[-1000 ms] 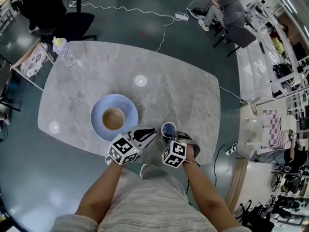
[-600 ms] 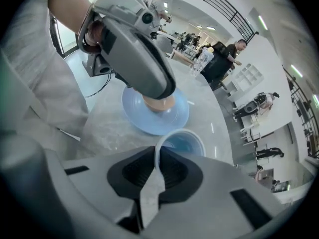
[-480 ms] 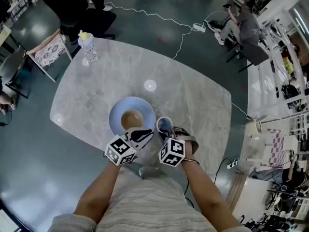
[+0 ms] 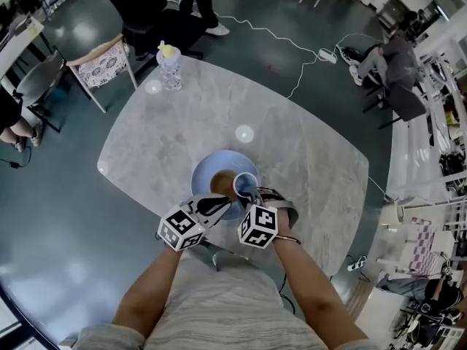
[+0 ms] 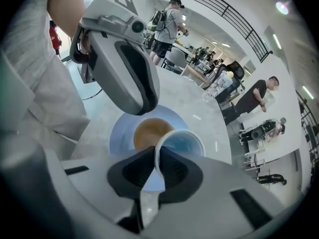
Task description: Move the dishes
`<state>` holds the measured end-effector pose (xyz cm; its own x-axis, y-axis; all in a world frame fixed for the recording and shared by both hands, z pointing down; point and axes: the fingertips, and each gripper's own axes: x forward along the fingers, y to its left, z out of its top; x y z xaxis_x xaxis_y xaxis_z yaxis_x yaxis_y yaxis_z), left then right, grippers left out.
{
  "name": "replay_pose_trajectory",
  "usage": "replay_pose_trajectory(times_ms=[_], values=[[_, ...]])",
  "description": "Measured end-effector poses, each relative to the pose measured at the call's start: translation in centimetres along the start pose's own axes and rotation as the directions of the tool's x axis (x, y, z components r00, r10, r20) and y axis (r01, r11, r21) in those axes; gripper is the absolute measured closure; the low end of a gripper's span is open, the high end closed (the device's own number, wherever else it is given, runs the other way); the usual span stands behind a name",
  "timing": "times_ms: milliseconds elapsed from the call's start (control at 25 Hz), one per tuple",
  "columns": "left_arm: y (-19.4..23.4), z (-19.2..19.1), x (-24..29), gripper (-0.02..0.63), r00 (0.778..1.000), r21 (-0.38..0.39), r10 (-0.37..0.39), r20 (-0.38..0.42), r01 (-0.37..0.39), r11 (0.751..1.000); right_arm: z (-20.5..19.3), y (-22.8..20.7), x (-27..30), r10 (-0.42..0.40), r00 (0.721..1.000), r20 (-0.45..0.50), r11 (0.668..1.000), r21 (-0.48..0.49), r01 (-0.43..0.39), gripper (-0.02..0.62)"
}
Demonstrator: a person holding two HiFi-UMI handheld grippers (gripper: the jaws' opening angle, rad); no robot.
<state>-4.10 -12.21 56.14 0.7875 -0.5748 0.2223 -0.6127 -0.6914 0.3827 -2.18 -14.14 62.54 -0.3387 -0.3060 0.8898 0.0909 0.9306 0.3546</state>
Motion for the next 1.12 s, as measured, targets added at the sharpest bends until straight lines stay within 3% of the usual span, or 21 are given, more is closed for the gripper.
replay_pose_trajectory(times_ms=[440, 880, 1120], values=[[2.8, 0.1, -5.1, 0.551, 0.999, 0.015, 0.039, -0.036, -0.039, 0.999, 3.3, 1.5, 4.2, 0.076, 0.997, -0.010, 0.997, 0.013, -0.076, 0.551], [3.5, 1.0, -6.0, 0.551, 0.998, 0.044, -0.002, -0.067, 0.005, 0.999, 4.2, 2.2, 5.8, 0.115, 0.993, -0.029, 0.993, 0.034, -0.114, 0.549], [3.4, 0.8, -6.2, 0.552, 0.997, 0.055, -0.015, -0.081, 0.020, 0.998, 4.5, 2.3, 5.6, 0.122, 0.993, 0.005, 0.987, 0.108, -0.122, 0.529]])
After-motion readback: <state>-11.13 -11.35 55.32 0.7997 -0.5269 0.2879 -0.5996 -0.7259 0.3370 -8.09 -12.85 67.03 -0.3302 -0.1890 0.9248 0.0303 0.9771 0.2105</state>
